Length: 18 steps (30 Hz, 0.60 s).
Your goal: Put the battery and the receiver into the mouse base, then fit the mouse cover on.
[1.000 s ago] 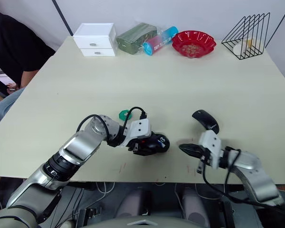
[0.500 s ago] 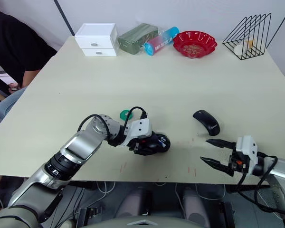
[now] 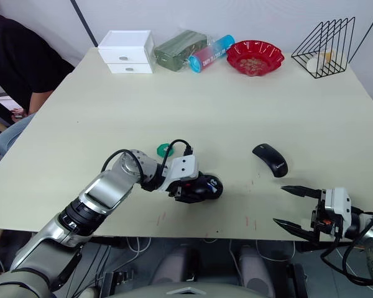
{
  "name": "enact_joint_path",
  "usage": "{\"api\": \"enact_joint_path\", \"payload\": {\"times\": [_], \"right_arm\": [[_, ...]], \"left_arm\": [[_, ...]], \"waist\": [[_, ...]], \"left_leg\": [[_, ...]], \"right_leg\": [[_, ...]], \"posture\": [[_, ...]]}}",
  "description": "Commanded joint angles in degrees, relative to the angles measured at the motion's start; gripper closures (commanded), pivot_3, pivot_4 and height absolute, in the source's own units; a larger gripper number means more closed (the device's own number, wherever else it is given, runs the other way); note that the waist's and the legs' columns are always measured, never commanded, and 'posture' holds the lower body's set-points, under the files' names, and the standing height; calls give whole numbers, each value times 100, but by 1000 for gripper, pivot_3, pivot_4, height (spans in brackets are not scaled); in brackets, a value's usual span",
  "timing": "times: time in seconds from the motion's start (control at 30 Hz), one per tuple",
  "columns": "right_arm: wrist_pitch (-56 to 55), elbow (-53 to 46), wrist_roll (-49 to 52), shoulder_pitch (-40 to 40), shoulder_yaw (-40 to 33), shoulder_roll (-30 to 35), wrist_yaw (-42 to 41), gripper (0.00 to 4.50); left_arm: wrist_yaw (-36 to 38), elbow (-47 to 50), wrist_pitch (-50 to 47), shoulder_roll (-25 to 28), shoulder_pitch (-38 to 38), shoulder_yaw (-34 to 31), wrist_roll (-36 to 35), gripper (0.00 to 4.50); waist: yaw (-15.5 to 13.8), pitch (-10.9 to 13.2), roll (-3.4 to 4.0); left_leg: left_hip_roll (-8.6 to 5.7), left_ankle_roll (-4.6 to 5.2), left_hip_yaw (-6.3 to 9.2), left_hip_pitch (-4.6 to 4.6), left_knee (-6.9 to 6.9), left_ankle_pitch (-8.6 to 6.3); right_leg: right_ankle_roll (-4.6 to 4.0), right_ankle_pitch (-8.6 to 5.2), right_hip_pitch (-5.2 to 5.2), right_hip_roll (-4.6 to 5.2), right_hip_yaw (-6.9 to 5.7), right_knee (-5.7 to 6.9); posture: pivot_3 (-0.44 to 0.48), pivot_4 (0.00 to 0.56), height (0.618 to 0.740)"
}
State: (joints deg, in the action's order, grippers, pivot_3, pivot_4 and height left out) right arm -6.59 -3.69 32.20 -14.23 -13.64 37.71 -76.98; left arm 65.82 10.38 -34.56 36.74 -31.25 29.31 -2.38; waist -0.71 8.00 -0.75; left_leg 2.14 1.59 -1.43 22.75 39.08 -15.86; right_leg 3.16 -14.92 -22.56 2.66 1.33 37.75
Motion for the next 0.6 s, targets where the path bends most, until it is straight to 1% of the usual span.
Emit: {"api": "enact_joint_path", "payload": {"times": [0.03,0.07,0.13,0.17,0.2,0.6], "right_arm": [[-144,-45,136,-4,-196,-30,4,36],[-156,-38,126,-3,-196,-32,-4,36],[-169,-38,147,7,-214,-59,16,0],[-169,-29,154,22,-215,-63,16,0],[-163,-29,162,33,-215,-69,16,0],[-115,-67,251,60,-202,-89,-26,0]], "left_arm": [[-1,-141,-62,52,63,109,113,1524],[1,-139,-60,53,64,106,111,1524],[-3,-124,-42,42,80,54,65,493],[-22,-143,-5,18,78,28,56,363],[-28,-152,27,9,80,10,52,12],[-14,-55,219,10,99,-214,-142,12]], "waist": [[0,1,4],[-1,1,4],[-1,1,4],[-4,0,5],[-5,0,5],[-4,4,9]], "left_leg": [[0,0,-1,0,0,0],[0,0,-2,0,0,0],[0,0,0,0,0,0],[0,0,0,0,0,0],[0,0,-1,0,0,0],[0,0,0,1,0,0]], "right_leg": [[0,0,0,0,1,0],[0,0,0,0,2,0],[0,0,0,0,1,1],[0,0,0,0,0,1],[0,0,0,0,1,1],[0,0,-1,0,0,1]], "posture": [[0,150,740],[0,150,740],[0,150,740],[0,150,740],[0,150,740],[0,150,740]]}}
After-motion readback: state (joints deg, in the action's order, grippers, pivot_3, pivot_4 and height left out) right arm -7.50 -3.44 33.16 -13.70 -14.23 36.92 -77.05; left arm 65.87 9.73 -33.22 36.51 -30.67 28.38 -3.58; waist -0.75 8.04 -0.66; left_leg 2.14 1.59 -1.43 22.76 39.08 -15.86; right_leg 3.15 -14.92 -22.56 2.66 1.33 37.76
